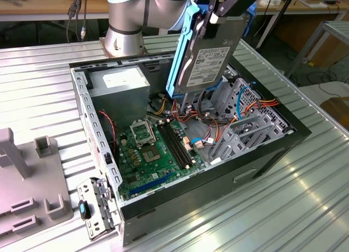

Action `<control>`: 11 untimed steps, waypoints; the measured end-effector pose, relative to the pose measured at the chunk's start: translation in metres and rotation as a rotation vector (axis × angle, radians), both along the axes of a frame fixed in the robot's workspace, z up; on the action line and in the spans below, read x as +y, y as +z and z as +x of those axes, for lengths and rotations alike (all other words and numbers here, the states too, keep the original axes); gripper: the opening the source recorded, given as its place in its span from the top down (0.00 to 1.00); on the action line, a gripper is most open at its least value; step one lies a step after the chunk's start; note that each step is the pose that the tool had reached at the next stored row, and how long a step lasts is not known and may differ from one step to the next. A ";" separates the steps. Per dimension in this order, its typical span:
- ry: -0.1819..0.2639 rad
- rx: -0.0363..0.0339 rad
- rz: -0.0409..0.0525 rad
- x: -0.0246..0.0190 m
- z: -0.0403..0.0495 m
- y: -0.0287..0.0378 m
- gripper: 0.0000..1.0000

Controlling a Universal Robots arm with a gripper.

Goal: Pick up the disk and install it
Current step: 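Insert the disk into the insertion slot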

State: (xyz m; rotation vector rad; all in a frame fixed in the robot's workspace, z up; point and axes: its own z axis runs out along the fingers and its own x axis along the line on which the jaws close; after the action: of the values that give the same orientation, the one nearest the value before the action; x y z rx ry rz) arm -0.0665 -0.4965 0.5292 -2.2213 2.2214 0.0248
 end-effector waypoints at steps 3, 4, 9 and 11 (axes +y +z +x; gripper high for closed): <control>0.000 0.0000 0.0000 0.0000 0.0006 0.0000 0.63; 0.000 0.0000 0.0000 0.0000 0.0006 0.0000 0.63; 0.000 0.0000 0.0000 0.0000 0.0006 0.0000 0.63; 0.000 0.0000 0.0000 0.0000 0.0007 0.0000 0.63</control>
State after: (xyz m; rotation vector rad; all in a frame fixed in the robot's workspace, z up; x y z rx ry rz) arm -0.0659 -0.4965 0.5292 -2.2212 2.2214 0.0248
